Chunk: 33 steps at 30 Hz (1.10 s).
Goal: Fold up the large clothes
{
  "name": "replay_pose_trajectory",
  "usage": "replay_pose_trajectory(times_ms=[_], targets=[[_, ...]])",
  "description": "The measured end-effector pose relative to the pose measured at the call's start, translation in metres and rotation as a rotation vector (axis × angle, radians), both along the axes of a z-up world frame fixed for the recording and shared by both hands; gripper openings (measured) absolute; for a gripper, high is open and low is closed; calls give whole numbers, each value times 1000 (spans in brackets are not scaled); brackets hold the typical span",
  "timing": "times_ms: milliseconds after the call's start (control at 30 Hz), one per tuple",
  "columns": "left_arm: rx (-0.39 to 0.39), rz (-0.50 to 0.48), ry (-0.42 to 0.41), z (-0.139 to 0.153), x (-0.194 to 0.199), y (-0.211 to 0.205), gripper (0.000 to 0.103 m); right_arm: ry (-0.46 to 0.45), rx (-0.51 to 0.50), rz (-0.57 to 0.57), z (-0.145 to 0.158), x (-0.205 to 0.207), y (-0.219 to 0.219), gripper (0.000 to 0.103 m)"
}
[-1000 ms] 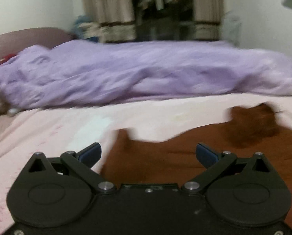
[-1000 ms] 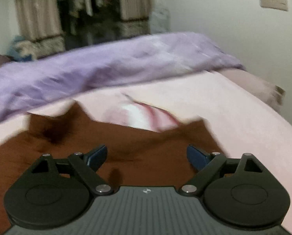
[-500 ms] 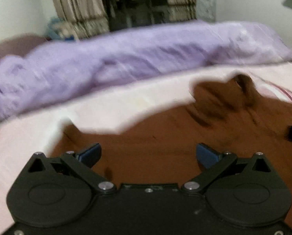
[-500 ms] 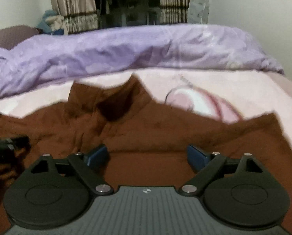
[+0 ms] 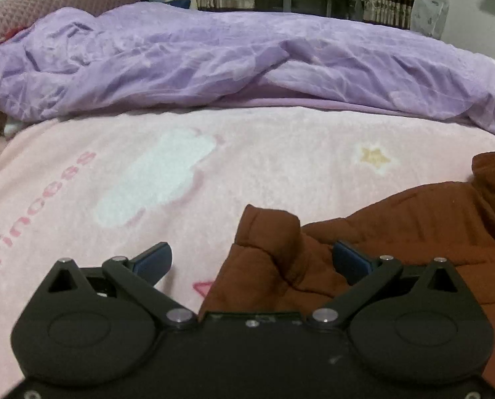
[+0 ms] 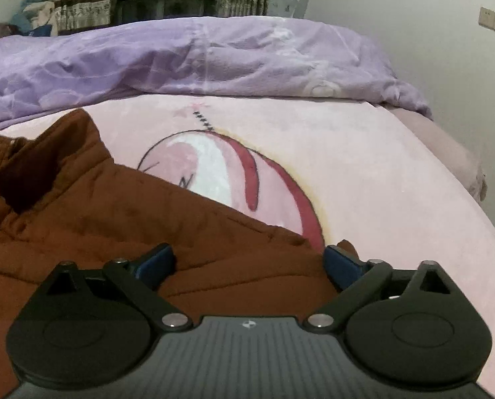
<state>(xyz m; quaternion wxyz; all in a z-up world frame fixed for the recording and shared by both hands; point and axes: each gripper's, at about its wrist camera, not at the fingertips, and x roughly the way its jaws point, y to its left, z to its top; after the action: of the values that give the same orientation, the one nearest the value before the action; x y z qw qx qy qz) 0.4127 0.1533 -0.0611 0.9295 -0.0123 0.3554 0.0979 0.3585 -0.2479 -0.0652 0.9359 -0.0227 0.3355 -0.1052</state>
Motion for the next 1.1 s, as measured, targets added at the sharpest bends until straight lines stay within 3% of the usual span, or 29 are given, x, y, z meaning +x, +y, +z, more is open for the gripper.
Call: replay_pose_trajectory(times_ms=[133,200,333,467,533,633,900,1100], targets=[[163,-6,-79,36,-27,-38,103,-65,32,37,29,-23,15,103],[151,-38,-98,53,-43,-59,103,-96,71,71,43,-39,31,103],[163,-99,-60,65,-67,-102,103,-121,140,131,54,-72,68,103],[169,-173,4,45,-84,-133,103,-88,179,183,42,-86,95,103],[167,-197,56,26,-82,-143,103,-27,187,184,23,-78,102,103],[119,-173,48,8,-76,-143,103,-55,120,172,3,-70,109,103],[75,-183,75,29,-86,-134,103,-47,175,159,34,-97,111,103],[91,-195,57,44,-112,-137,103,-58,160,150,48,-118,104,103]])
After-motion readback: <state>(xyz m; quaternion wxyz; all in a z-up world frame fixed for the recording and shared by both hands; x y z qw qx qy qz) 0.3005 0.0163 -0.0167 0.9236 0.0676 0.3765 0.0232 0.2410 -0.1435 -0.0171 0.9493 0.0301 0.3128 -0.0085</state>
